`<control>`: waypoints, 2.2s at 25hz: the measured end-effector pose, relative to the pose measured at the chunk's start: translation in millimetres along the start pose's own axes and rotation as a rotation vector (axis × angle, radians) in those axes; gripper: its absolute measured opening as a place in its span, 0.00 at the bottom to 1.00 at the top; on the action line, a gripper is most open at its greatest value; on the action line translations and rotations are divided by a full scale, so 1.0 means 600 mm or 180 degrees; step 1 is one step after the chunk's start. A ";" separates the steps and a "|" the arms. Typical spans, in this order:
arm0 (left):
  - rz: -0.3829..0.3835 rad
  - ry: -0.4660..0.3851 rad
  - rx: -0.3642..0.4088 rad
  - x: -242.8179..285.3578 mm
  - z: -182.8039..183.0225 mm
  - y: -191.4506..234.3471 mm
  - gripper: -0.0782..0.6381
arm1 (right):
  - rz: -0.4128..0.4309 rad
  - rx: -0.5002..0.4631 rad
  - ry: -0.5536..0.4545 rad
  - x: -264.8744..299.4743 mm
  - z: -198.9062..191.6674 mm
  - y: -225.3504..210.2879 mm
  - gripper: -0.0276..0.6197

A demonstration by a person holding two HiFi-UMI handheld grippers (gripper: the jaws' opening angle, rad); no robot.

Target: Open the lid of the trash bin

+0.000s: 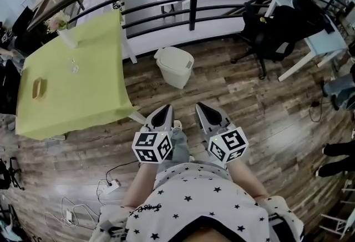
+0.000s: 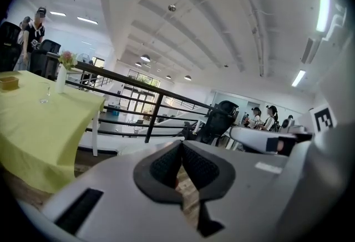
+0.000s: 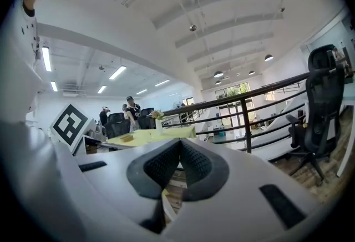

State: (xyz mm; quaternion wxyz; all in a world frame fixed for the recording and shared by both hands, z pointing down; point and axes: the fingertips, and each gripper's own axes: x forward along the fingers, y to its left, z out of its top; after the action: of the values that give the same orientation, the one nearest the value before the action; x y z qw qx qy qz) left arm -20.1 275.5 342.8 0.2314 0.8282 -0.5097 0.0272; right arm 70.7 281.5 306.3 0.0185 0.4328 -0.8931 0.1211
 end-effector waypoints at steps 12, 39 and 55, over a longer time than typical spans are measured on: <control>-0.0130 0.0084 0.0033 0.170 0.089 0.078 0.13 | -0.0059 -0.0058 0.0052 0.165 0.059 -0.105 0.03; -0.0280 0.0578 -0.0031 0.458 0.136 0.305 0.13 | -0.0493 0.0196 0.0478 0.484 0.026 -0.313 0.03; -0.0013 0.0903 -0.0187 0.615 0.041 0.403 0.13 | -0.0490 0.0117 0.0931 0.608 -0.135 -0.466 0.03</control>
State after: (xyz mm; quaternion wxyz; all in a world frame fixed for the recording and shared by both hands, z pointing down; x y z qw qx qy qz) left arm -55.4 -131.6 510.4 0.3254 0.8099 -0.4709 0.1286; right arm 54.6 -146.8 491.3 0.1496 0.4781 -0.8427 0.1974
